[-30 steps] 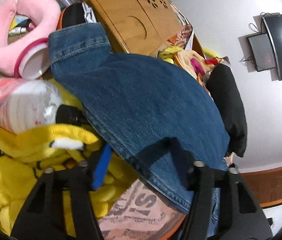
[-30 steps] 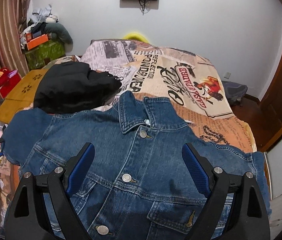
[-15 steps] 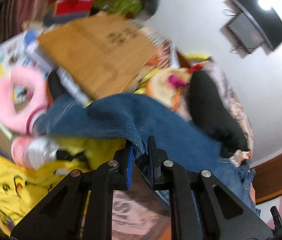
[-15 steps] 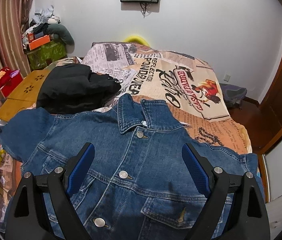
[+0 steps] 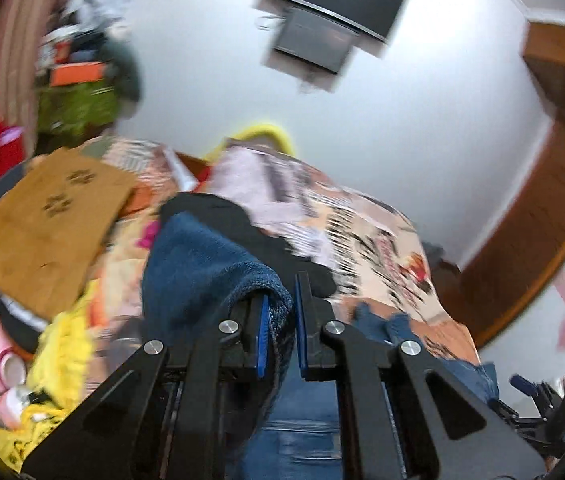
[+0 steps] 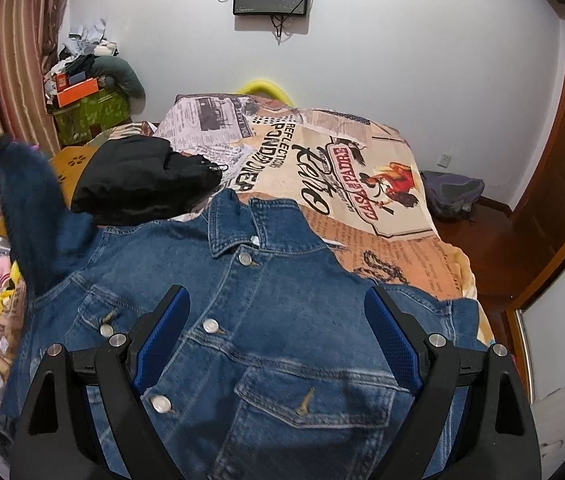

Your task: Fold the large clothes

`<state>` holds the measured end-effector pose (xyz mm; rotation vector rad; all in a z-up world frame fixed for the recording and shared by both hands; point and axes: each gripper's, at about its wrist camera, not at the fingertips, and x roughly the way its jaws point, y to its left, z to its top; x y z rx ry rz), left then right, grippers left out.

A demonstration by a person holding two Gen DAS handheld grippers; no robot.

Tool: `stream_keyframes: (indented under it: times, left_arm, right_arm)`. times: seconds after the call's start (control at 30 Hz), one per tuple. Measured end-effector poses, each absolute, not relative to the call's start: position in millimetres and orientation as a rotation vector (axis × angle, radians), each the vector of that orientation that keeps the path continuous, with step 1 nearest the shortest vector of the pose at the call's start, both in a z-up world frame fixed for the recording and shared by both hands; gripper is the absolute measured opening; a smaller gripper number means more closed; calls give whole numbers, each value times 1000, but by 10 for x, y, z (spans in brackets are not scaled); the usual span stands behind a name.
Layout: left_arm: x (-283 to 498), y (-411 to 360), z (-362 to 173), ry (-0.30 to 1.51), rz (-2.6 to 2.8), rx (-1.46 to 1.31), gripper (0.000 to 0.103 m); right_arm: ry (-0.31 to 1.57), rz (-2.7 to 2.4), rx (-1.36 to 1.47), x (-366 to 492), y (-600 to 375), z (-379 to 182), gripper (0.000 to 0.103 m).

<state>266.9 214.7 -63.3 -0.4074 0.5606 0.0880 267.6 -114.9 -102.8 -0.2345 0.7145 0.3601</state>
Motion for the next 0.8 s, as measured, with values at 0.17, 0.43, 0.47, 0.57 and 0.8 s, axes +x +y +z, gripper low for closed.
stream_keyframes:
  times: [0.17,0.43,0.47,0.57,0.8]
  left_arm:
    - [2971,1375,-820,662,-24,-308,10]
    - [3155,302,-1648,917,-194,-150,10]
    - [3138,232,-1728,940,-206,-130,10]
    - [3101,79,-1940,1001,-233,-108,10]
    - [2955,49,-2216,1105,-266,-90,19]
  right_arm:
    - [714,354,-245,2620,-1294,-1050,87]
    - [746,330,-257,2585,-1503,-1167,87]
    - [751,329,-258,2579,-1522,-1183,87]
    - [764,328,-266,2557,-1546,-1235,87]
    - [776,340,-303,2509,-1468,-1281,87]
